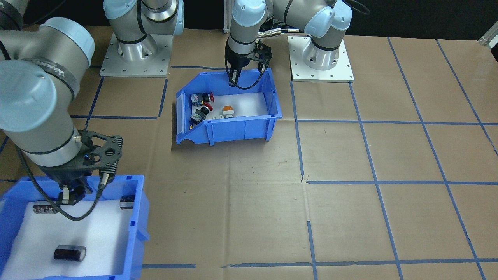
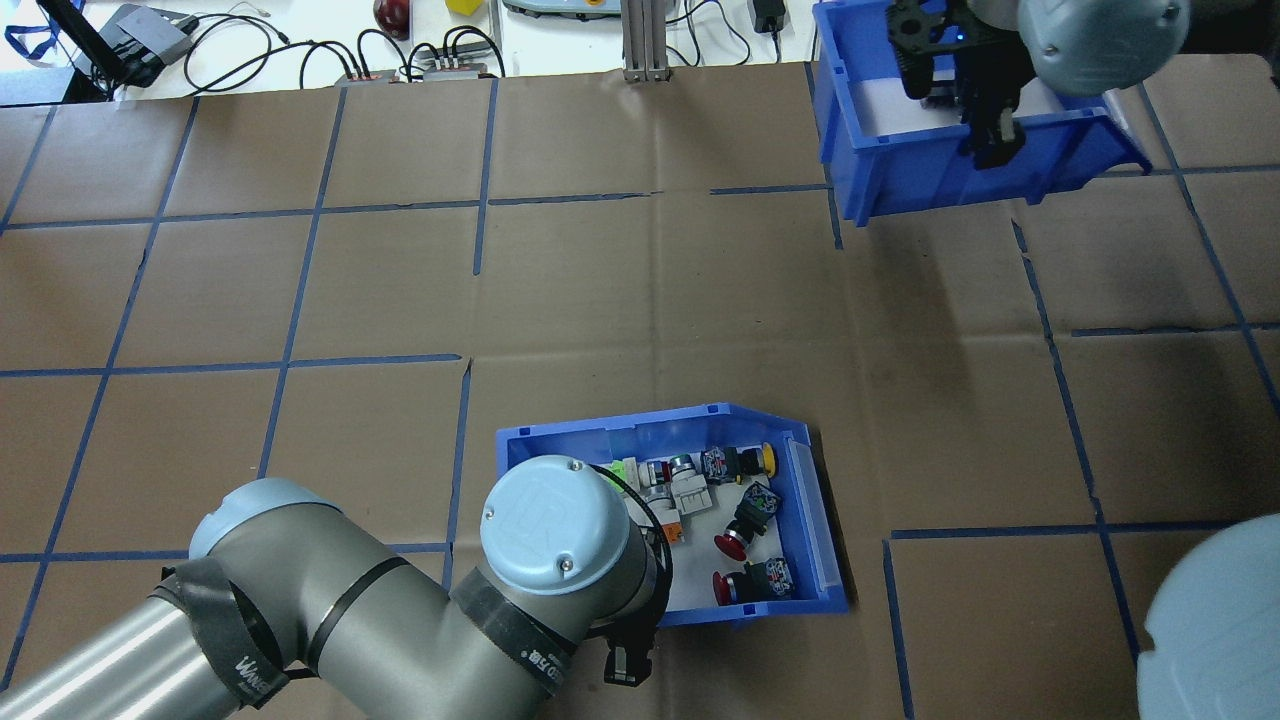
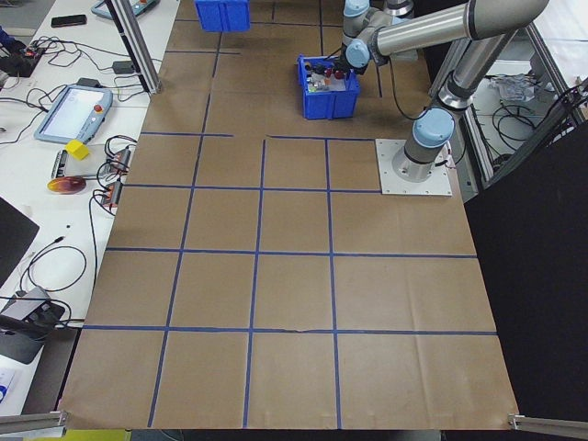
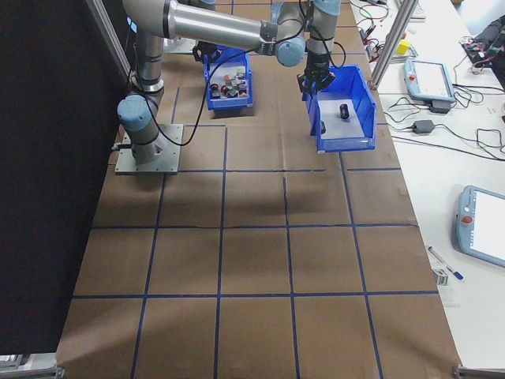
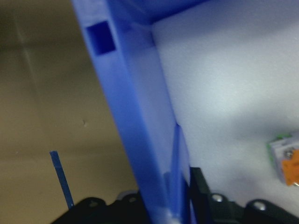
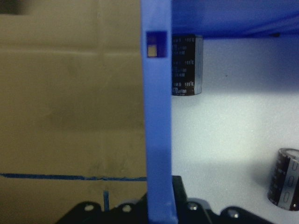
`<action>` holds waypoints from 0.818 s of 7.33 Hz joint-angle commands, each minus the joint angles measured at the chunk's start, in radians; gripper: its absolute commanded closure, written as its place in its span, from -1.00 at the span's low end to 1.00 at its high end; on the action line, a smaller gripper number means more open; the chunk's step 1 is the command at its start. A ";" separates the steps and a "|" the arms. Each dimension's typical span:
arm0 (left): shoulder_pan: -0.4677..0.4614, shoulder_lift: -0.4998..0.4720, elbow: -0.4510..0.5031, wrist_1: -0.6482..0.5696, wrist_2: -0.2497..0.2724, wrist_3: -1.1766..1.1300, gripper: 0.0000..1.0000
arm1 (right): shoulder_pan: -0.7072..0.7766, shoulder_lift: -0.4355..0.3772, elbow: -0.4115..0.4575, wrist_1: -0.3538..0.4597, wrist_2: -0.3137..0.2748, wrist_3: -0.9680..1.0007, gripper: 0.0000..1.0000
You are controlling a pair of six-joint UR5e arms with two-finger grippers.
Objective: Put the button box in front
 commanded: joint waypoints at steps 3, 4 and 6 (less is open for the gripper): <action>0.246 0.024 0.105 -0.018 0.067 0.218 1.00 | -0.136 -0.188 0.261 -0.019 0.034 -0.149 0.89; 0.287 -0.019 0.173 -0.018 0.058 0.273 1.00 | -0.138 -0.222 0.315 -0.028 0.034 -0.149 0.89; 0.295 -0.202 0.365 -0.008 0.030 0.281 1.00 | -0.138 -0.268 0.376 -0.032 0.031 -0.149 0.88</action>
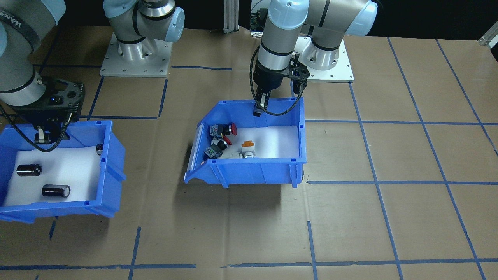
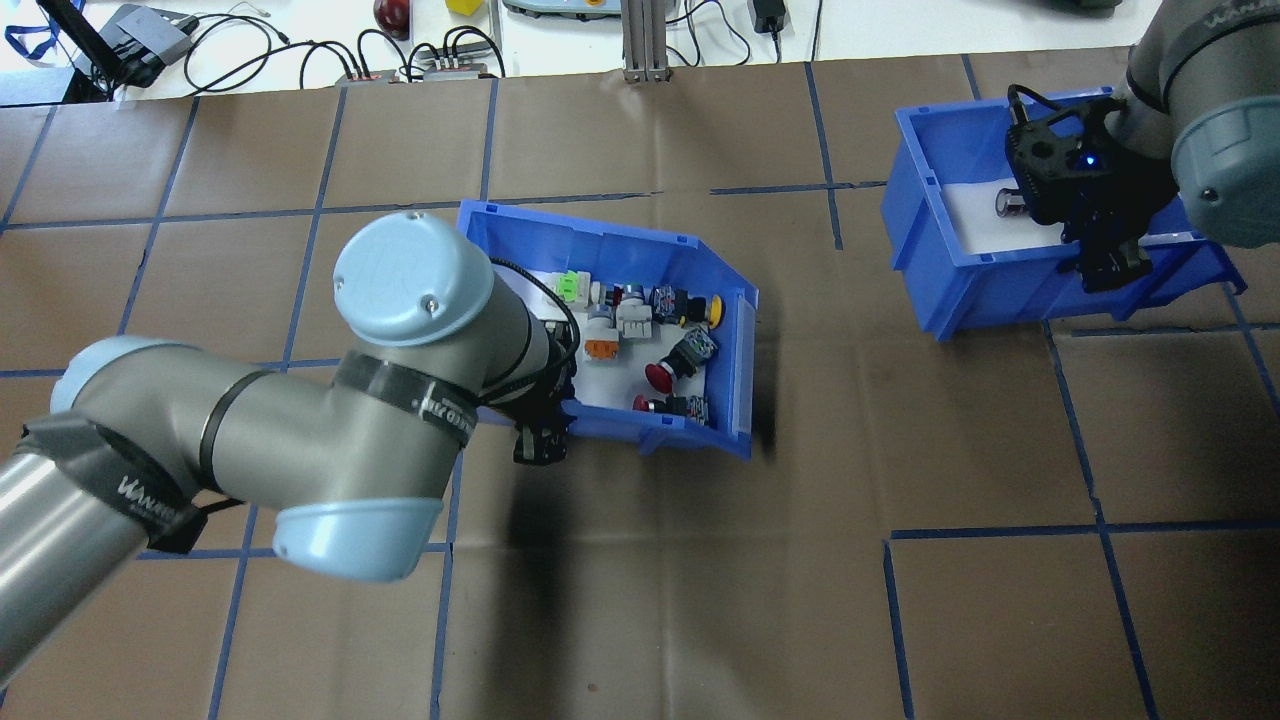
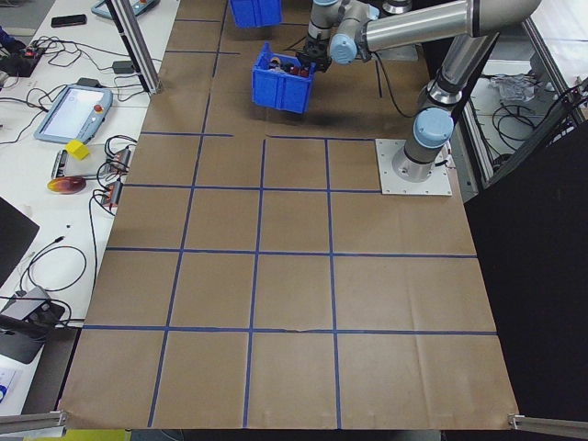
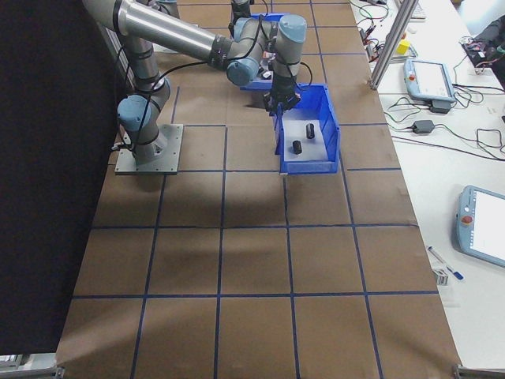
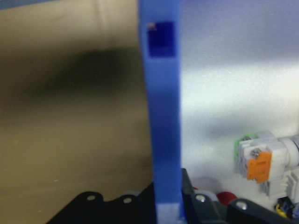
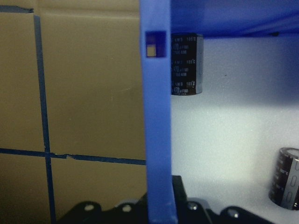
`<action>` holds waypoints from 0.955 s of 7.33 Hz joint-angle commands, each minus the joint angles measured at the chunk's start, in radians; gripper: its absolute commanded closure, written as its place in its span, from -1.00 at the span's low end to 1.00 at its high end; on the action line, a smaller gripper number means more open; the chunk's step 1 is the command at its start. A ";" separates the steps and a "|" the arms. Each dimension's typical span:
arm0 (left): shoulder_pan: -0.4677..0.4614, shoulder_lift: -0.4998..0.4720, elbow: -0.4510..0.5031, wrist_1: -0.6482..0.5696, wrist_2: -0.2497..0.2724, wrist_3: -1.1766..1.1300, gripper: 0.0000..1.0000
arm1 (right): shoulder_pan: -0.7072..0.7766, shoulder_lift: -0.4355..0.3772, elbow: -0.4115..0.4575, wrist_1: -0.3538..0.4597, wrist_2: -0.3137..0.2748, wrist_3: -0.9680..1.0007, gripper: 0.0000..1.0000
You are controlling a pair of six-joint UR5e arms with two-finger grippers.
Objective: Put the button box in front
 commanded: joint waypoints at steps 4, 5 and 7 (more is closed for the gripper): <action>0.089 -0.451 0.514 0.009 -0.215 0.011 1.00 | -0.018 -0.049 0.065 -0.003 -0.001 0.003 0.88; 0.102 -0.523 0.571 0.012 -0.236 -0.003 1.00 | -0.030 -0.066 0.081 -0.003 -0.001 0.001 0.88; 0.100 -0.551 0.582 0.012 -0.263 -0.038 1.00 | -0.032 -0.085 0.105 -0.003 0.000 0.003 0.88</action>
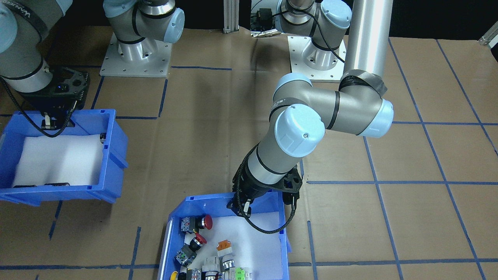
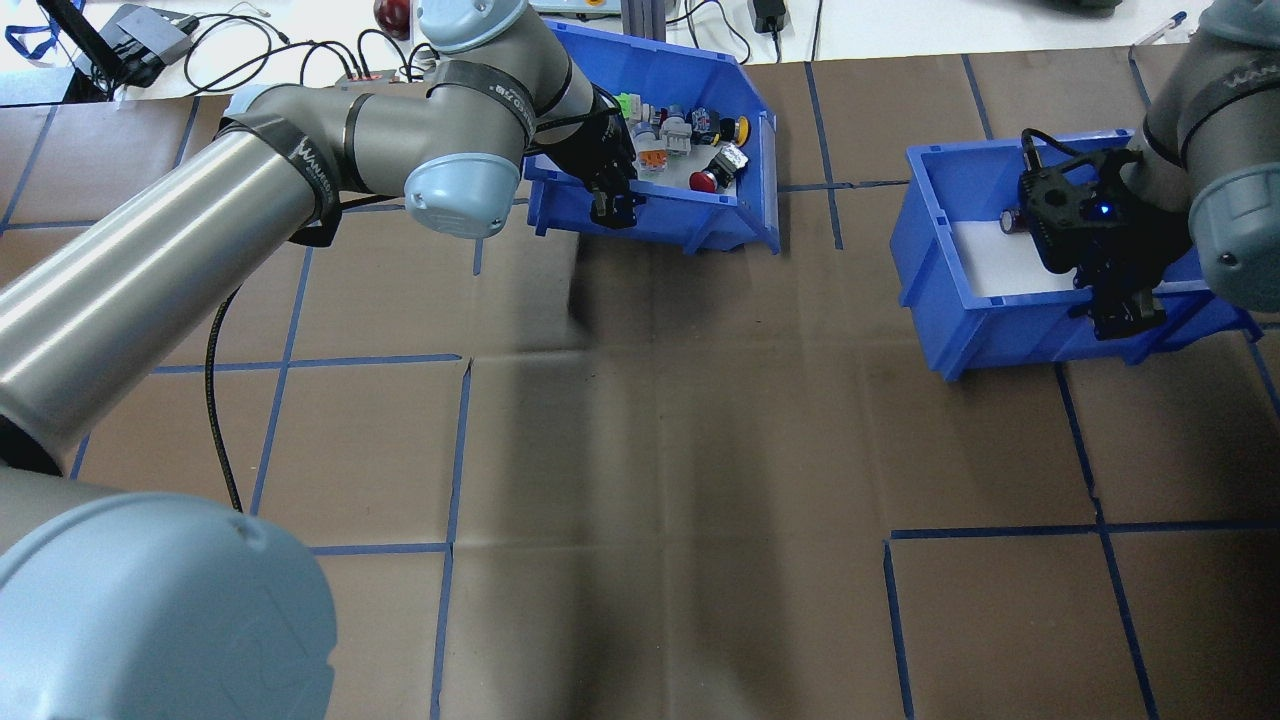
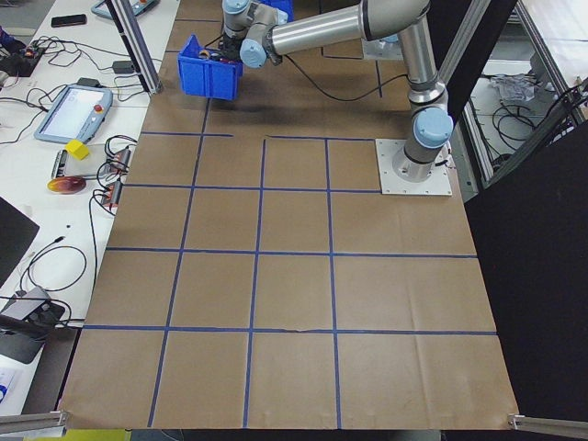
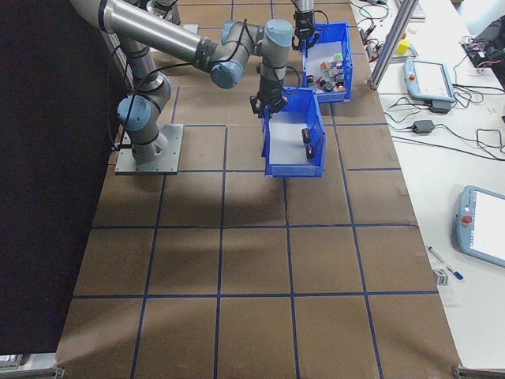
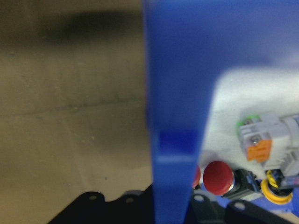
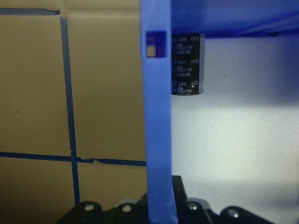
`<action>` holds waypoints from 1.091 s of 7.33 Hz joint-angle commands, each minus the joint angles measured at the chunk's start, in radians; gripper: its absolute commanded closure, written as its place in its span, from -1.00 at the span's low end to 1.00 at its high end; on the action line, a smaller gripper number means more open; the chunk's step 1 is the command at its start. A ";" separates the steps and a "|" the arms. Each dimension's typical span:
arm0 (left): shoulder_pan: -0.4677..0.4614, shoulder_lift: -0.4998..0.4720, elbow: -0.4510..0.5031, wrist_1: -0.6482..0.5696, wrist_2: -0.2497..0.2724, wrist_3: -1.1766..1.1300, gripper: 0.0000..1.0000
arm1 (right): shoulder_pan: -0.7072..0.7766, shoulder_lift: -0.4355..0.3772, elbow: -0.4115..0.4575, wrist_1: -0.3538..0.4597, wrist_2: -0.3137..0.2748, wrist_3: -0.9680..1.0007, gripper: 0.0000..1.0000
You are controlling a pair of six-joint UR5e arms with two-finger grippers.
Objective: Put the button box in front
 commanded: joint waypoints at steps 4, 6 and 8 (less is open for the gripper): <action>-0.010 0.038 -0.073 -0.007 -0.086 -0.128 1.00 | 0.002 -0.139 0.147 0.000 0.001 0.018 0.87; 0.002 0.070 -0.136 0.000 -0.124 -0.114 1.00 | 0.005 -0.200 0.216 0.000 0.004 0.038 0.87; 0.002 0.066 -0.141 0.005 -0.120 -0.095 0.96 | 0.013 -0.265 0.280 0.002 0.022 0.084 0.86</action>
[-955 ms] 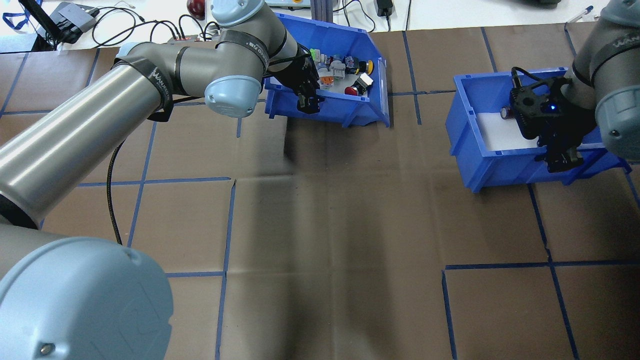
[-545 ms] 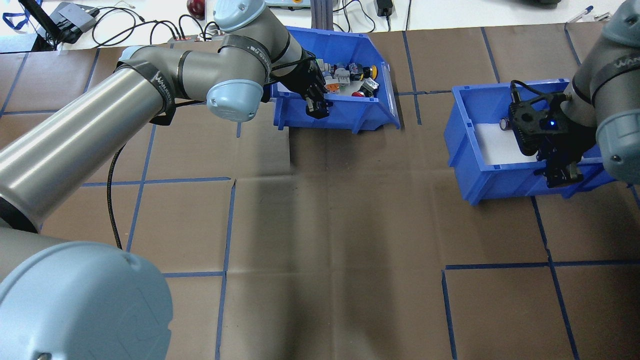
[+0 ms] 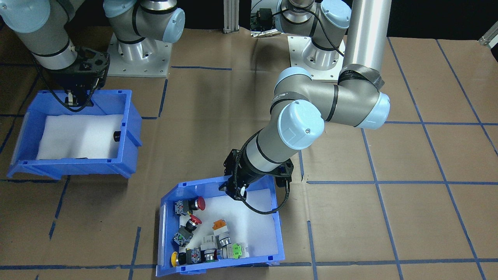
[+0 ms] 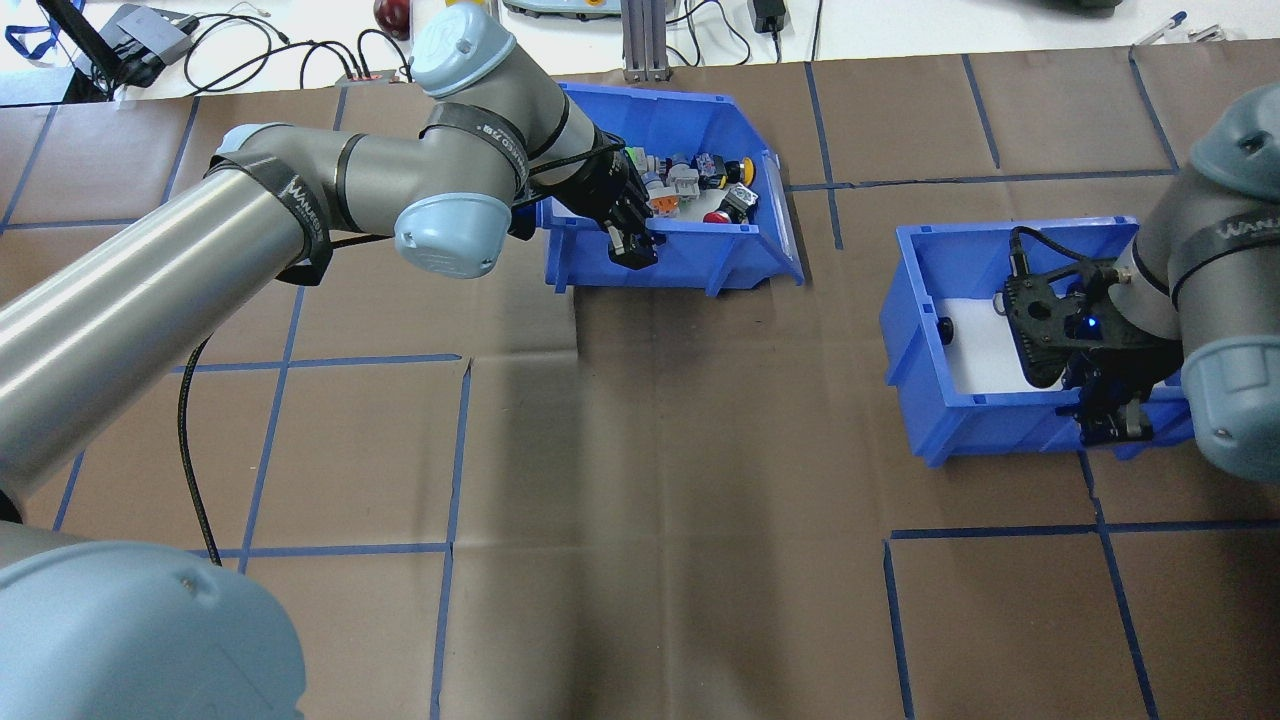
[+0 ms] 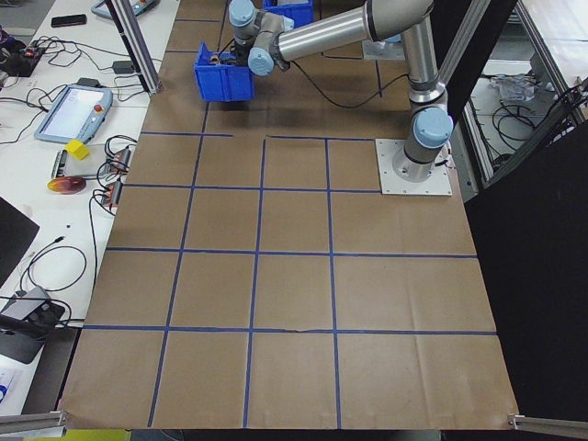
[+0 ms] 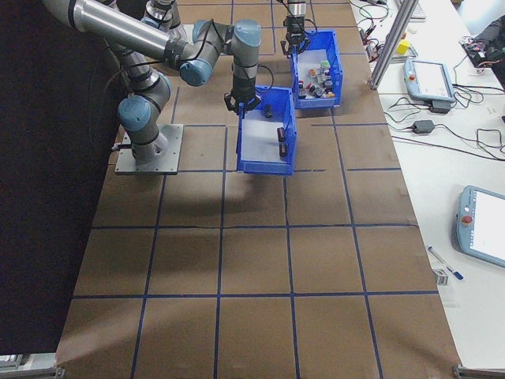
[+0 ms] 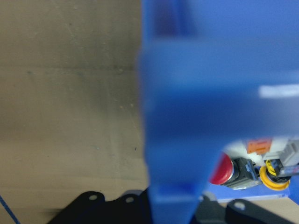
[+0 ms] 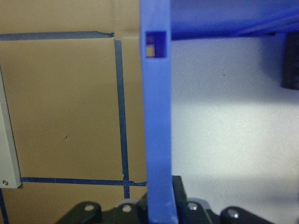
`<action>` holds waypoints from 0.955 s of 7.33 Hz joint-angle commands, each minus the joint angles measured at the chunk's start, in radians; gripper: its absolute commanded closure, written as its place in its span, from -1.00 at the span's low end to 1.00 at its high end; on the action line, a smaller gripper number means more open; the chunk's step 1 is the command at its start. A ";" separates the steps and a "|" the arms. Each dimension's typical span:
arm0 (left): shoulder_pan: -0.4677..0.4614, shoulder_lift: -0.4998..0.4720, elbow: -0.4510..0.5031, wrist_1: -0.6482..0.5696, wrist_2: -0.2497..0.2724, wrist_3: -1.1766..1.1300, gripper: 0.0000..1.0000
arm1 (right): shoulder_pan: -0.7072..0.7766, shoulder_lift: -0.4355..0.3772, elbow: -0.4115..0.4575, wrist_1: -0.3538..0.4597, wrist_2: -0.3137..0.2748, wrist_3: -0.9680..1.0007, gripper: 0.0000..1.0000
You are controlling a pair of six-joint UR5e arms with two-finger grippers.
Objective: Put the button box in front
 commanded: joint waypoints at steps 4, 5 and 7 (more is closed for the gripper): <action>0.004 -0.026 0.017 0.011 0.007 0.112 0.58 | 0.098 -0.100 0.112 -0.002 0.025 0.147 0.86; 0.005 -0.031 0.017 0.018 0.018 0.152 0.34 | 0.166 -0.098 0.112 -0.004 0.023 0.214 0.86; 0.004 -0.028 0.017 0.023 0.055 0.155 -0.95 | 0.299 -0.089 0.112 -0.059 0.023 0.377 0.85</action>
